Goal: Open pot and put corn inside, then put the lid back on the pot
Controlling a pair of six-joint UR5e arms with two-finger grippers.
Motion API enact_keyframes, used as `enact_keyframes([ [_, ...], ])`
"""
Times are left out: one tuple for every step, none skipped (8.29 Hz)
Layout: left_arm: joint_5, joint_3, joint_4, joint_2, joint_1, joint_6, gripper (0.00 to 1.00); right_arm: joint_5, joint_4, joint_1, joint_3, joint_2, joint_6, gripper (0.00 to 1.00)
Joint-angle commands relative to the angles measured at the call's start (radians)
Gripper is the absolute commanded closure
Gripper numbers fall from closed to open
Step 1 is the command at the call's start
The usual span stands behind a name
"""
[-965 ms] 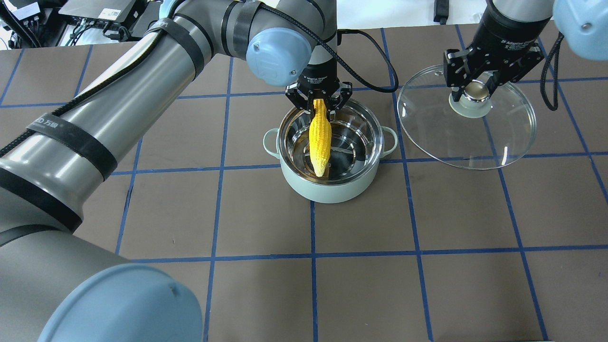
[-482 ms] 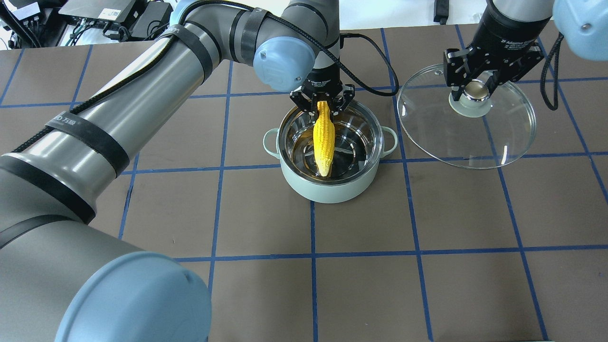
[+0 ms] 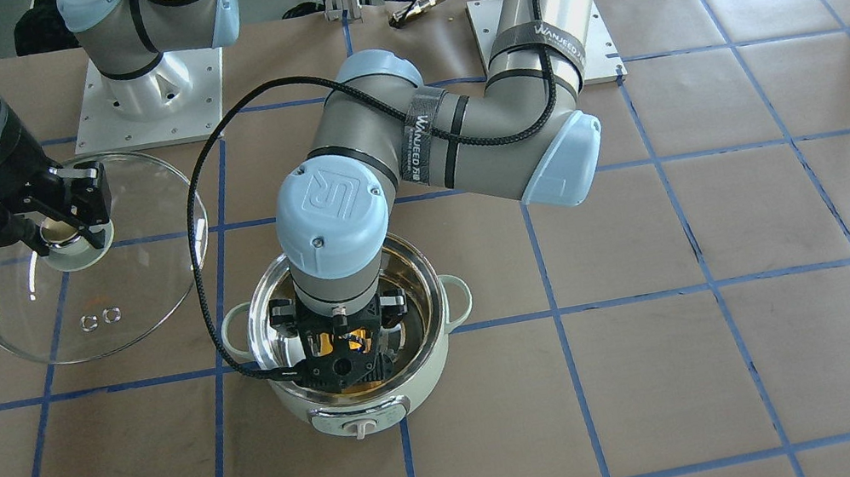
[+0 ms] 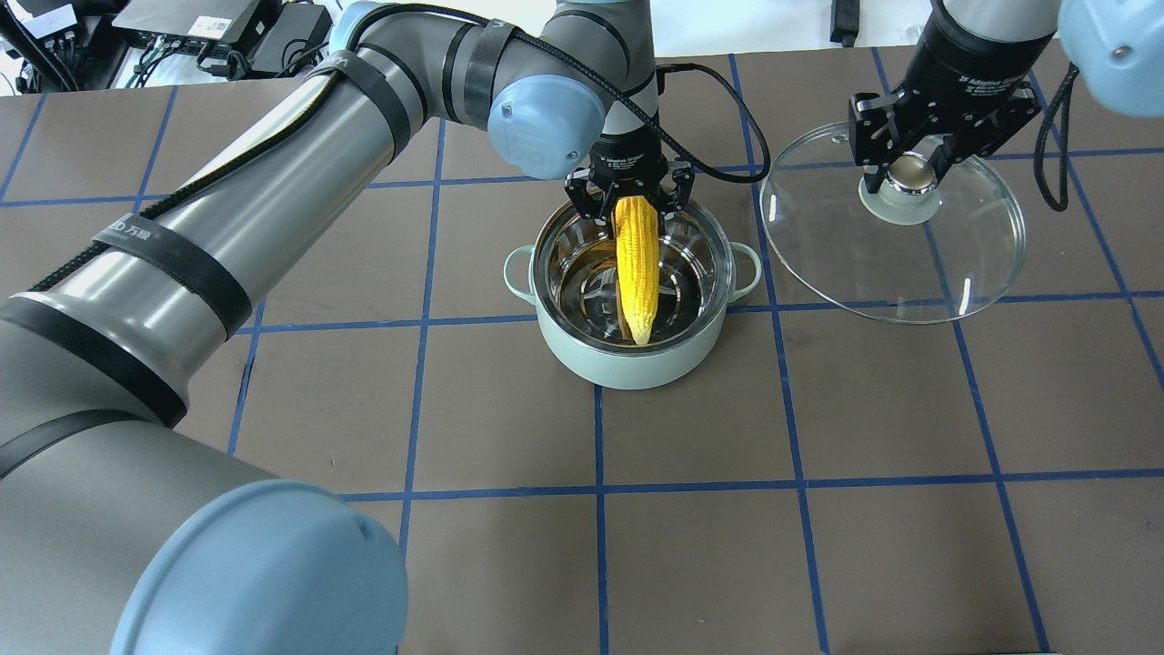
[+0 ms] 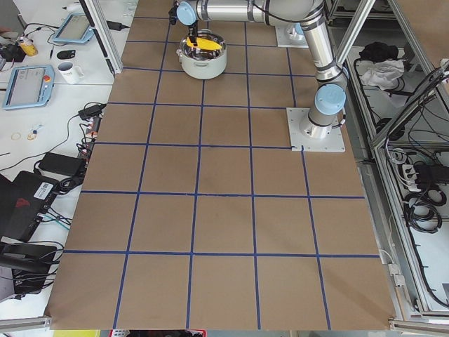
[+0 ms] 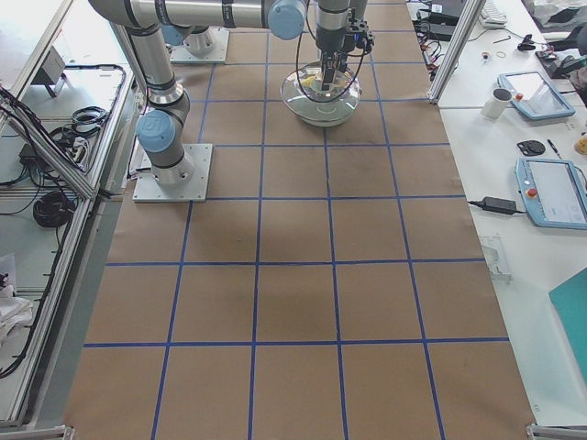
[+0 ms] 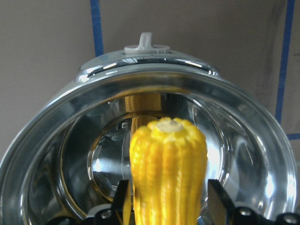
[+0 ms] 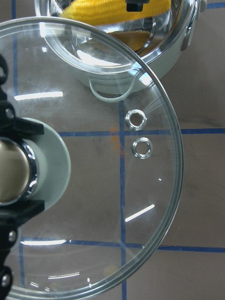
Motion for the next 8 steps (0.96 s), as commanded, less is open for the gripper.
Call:
enact_keyframes([
  [-0.001, 0.0, 0.001, 0.01, 0.0, 0.005, 0.2, 0.001, 0.0, 0.0, -0.001, 0.0, 0.003, 0.85],
  [0.002, 0.003, 0.001, 0.015, 0.0, 0.008, 0.17, 0.001, 0.0, 0.002, 0.001, 0.0, 0.005, 0.85],
  [0.001, 0.004, 0.001, 0.031, 0.001, 0.02, 0.15, 0.001, -0.002, 0.002, 0.001, 0.0, 0.005, 0.85],
  [0.002, 0.006, -0.002, 0.053, 0.009, 0.057, 0.1, 0.001, -0.002, 0.002, 0.001, 0.0, 0.005, 0.85],
  [0.004, 0.004, -0.01, 0.09, 0.02, 0.086, 0.09, 0.001, -0.002, 0.002, 0.001, 0.002, 0.005, 0.85],
  [0.008, 0.003, -0.013, 0.14, 0.05, 0.118, 0.09, 0.001, -0.003, 0.003, 0.001, 0.005, 0.005, 0.85],
  [0.008, -0.003, -0.025, 0.191, 0.097, 0.156, 0.05, 0.004, -0.009, 0.023, 0.001, 0.009, 0.015, 0.85],
  [0.01, -0.01, -0.066, 0.24, 0.159, 0.227, 0.05, 0.002, -0.015, 0.043, 0.001, 0.011, 0.041, 0.85],
])
